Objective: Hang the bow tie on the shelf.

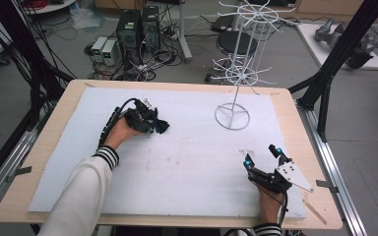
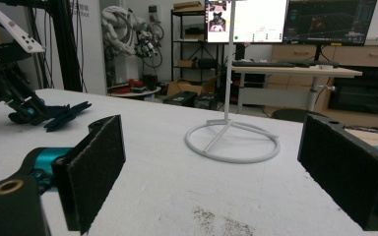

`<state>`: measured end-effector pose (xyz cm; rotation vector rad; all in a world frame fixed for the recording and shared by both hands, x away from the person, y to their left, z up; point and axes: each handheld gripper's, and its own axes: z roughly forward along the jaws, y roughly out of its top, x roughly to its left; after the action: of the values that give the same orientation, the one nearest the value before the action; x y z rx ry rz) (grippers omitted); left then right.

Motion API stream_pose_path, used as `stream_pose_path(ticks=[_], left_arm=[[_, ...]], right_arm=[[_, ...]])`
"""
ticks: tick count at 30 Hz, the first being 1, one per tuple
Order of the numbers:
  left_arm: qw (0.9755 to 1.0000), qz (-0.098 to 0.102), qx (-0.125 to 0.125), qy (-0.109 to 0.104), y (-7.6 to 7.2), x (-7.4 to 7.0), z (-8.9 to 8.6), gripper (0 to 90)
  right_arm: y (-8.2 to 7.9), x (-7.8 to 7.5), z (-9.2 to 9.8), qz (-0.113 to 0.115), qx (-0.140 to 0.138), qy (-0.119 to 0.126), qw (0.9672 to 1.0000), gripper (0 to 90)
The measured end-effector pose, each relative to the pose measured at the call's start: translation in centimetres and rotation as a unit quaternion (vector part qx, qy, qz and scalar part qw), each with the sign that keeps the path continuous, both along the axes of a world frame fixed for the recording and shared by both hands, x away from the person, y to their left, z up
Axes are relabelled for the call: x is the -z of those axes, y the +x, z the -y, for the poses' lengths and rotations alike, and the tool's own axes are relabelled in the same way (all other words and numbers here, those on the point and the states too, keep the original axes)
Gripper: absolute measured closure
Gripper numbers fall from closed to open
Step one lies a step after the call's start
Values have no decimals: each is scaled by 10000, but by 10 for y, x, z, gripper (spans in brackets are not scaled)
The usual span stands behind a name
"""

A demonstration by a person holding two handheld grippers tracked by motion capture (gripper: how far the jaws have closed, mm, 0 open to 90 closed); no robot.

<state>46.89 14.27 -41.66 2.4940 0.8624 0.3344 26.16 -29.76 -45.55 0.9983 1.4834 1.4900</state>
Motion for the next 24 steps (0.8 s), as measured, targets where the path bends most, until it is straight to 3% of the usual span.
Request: stream_pose_path(ticks=[7,11,18,24], left_arm=[[10000,5,-46,-40,-2,-1,5,854],[10000,25,-41,37,-3,-2,6,863],[9997,214,-52,-47,-5,-8,4,866],[9986,406,-47,-335,-10,-16,2,866]], right_arm=[[0,0,0,-10,2,10,10000,98],[0,0,0,-4,4,8,10000,98],[0,0,0,-4,-1,12,10000,98],[0,0,0,-1,7,6,10000,98]])
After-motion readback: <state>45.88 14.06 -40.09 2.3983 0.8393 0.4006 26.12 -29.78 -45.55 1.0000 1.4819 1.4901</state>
